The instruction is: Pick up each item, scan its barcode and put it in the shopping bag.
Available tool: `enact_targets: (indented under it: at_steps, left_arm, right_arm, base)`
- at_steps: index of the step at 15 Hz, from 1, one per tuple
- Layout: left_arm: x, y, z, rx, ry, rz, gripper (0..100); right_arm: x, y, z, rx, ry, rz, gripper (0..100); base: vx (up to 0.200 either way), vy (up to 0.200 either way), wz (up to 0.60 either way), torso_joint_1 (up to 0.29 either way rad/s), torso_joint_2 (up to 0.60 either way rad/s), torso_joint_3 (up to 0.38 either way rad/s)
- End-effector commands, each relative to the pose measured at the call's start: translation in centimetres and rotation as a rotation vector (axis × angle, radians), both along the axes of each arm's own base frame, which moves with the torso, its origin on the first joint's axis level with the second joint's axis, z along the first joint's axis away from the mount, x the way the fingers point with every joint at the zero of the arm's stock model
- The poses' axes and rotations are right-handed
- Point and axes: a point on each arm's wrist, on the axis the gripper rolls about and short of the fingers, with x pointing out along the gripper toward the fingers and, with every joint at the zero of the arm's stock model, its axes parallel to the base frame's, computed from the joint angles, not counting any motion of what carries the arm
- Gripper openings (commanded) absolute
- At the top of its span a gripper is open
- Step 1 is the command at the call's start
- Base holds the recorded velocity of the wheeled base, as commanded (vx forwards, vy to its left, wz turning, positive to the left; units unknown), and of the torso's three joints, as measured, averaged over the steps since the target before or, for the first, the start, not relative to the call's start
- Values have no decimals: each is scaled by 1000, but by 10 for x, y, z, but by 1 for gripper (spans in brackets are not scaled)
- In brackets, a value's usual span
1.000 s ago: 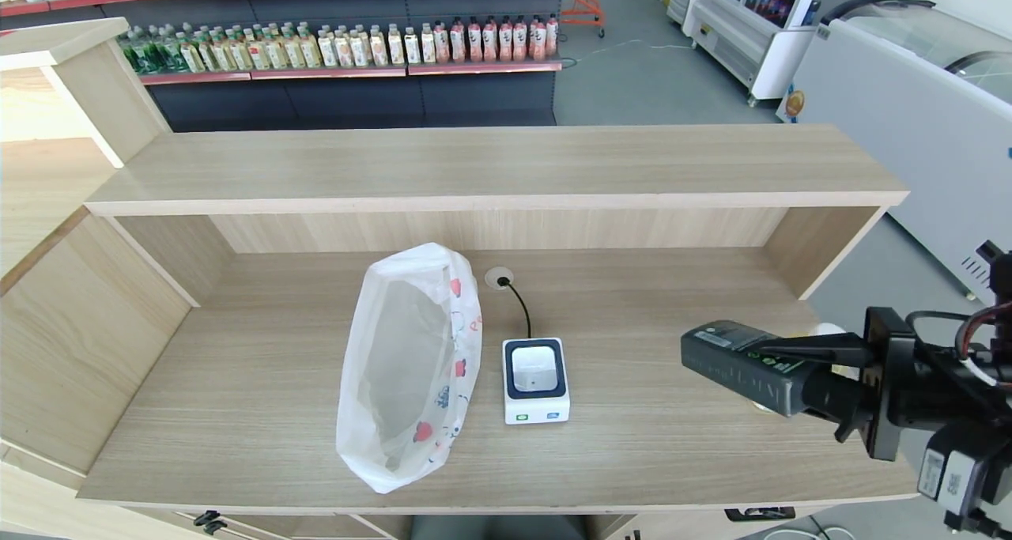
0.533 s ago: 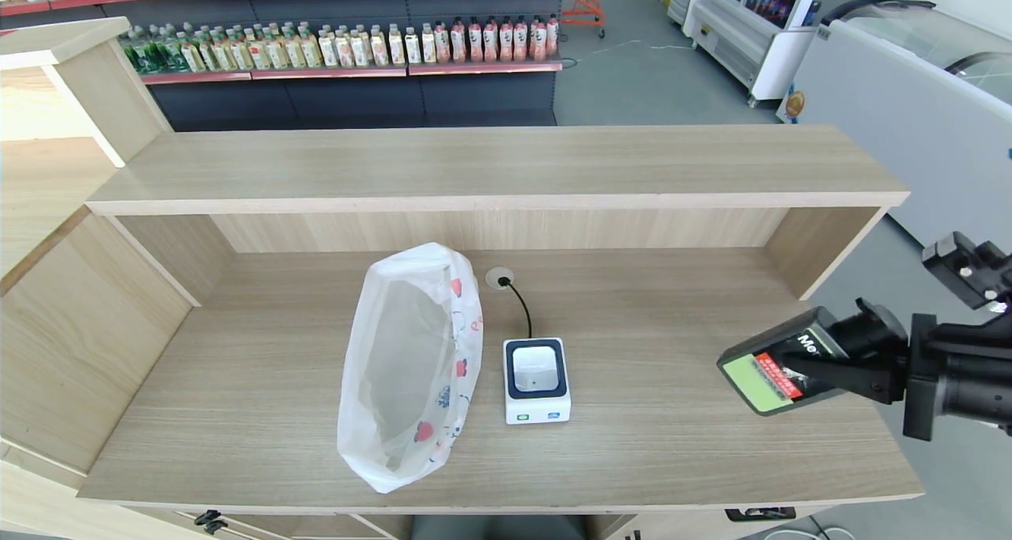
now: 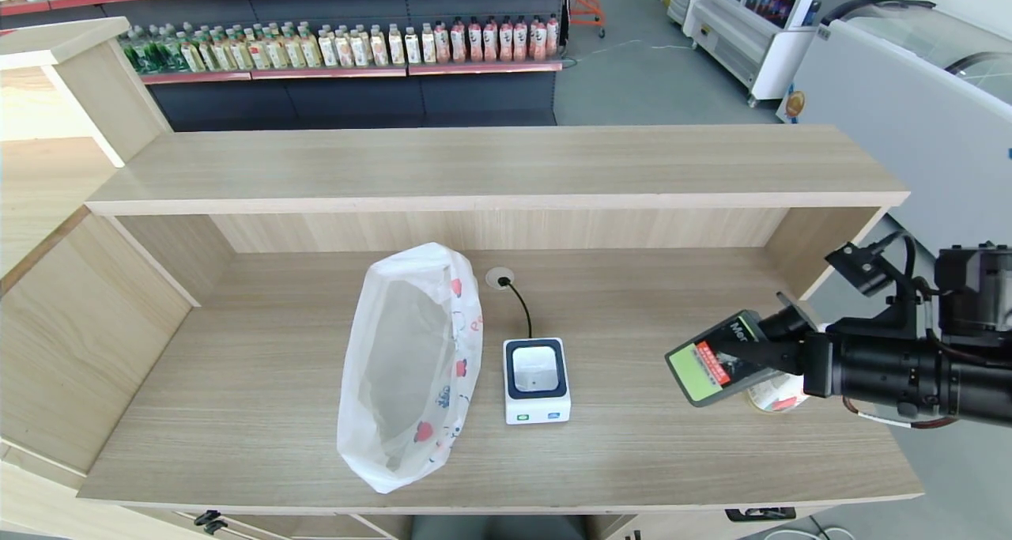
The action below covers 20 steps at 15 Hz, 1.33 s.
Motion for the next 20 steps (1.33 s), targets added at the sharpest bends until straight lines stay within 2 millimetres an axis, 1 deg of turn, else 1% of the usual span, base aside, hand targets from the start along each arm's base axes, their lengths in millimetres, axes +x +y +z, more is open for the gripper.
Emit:
enact_targets:
  at_steps: [1, 4, 8, 13, 16, 20]
  left_arm:
    - [0, 0, 0, 1, 0, 0, 100]
    - [0, 0, 0, 1, 0, 0, 100]
    - [0, 0, 0, -2, 0, 0, 100]
    - [0, 0, 0, 1, 0, 0, 100]
    - [0, 0, 0, 2, 0, 0, 100]
    - [0, 0, 0, -1, 0, 0, 100]
  right_arm:
    - [16, 14, -11, 16, 55, 35, 0]
    - [26, 25, -20, 18, 61, 65, 0]
    - [34, 31, -31, 0, 74, 49, 0]
    - [35, 34, -33, 2, 82, 58, 0]
    - [37, 44, -36, -1, 54, 68, 0]
    - [45, 57, -49, -25, 58, 42, 0]
  base:
    - [0, 0, 0, 0, 0, 0]
    - [0, 0, 0, 0, 0, 0]
    - [0, 0, 0, 0, 0, 0]
    - [0, 200, 0, 1, 3, 1]
    - [0, 0, 0, 0, 0, 0]
    - [0, 0, 0, 0, 0, 0]
